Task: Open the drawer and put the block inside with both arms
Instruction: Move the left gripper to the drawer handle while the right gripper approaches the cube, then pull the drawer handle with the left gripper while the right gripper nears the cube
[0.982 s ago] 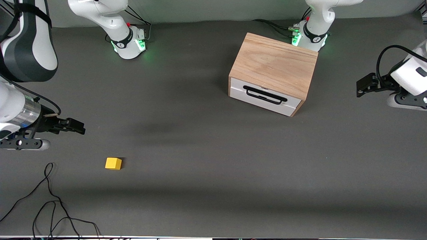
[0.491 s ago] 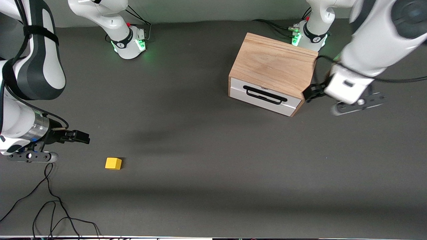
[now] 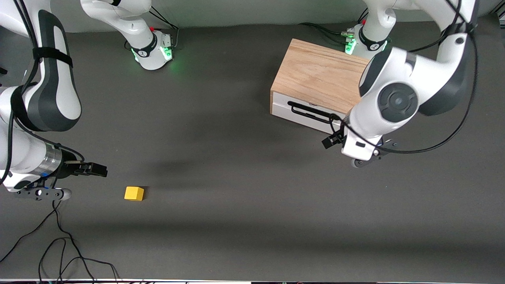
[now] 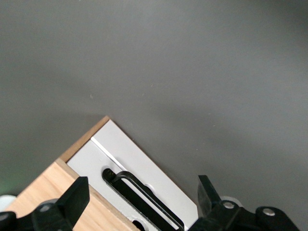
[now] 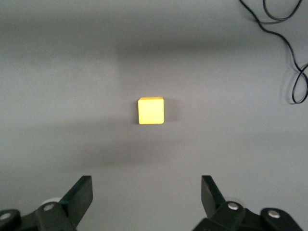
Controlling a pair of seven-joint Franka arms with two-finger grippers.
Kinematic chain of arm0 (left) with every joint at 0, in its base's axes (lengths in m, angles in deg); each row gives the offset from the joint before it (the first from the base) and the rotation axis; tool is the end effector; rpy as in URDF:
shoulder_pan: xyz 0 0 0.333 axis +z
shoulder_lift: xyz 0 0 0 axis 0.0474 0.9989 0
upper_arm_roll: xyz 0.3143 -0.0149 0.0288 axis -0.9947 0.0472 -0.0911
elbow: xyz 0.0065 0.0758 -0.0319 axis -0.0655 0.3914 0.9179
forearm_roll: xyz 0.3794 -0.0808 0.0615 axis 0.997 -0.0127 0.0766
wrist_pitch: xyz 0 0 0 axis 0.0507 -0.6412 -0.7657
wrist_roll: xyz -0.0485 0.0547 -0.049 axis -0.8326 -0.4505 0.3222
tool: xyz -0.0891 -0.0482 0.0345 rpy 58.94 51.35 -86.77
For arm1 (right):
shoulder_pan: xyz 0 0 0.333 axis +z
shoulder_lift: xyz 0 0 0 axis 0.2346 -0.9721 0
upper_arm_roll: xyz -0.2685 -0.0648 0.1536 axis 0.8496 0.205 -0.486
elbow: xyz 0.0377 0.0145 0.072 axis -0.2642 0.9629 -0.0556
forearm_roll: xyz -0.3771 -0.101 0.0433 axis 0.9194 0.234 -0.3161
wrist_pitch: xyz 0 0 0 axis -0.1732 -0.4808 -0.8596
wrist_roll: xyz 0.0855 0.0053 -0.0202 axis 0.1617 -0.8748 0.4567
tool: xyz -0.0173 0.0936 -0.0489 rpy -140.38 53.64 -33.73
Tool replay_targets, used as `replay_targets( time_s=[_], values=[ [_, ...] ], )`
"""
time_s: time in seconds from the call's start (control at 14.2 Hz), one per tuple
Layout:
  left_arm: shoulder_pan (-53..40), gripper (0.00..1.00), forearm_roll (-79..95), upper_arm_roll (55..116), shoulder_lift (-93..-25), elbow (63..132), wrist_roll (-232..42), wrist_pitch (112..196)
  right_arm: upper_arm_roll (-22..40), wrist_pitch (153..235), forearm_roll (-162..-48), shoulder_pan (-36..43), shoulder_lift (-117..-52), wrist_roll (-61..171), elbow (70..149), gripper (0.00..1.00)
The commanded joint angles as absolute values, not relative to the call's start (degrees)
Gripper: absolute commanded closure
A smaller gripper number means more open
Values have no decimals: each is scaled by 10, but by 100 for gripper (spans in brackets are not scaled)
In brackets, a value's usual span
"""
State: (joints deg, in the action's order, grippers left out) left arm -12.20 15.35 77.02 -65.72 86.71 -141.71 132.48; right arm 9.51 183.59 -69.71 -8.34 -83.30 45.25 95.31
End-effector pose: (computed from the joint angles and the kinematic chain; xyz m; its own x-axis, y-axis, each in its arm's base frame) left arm 0.5801 -0.2571 0.4447 0.8527 0.4868 -0.1894 0.4721 -0.8734 -0.1194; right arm 0.6723 0.0042 0.4515 0.9953 -0.0922 -0.0292 -0.0917 -0.9956 0.0182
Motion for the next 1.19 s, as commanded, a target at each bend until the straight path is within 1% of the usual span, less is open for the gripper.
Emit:
replay_targets(
  time_s=[0.0,0.07,0.21,0.42,0.56,0.7,1.12],
  values=[
    [-134,0,136,762,-673,929,-1468,1340,94,1852,-706,-92,-856,467,938,0],
    [-141,0,128,762,-673,947,-1486,1340,94,1858,-706,-92,-865,467,938,0],
    [-161,0,119,762,-671,959,-1549,1340,94,1873,-707,-91,-874,466,940,0],
    [-179,0,98,762,-650,961,-1630,1340,94,1874,-707,-90,-876,466,940,0],
    [-185,1,83,762,-631,962,-1653,1342,94,1893,-707,-88,-888,465,941,0],
    [-188,1,81,762,-618,971,-1660,1358,94,1904,-706,-86,-900,465,942,0],
    [-194,2,81,762,-602,997,-1664,1402,91,1907,-707,-86,-901,460,938,0]
  ],
)
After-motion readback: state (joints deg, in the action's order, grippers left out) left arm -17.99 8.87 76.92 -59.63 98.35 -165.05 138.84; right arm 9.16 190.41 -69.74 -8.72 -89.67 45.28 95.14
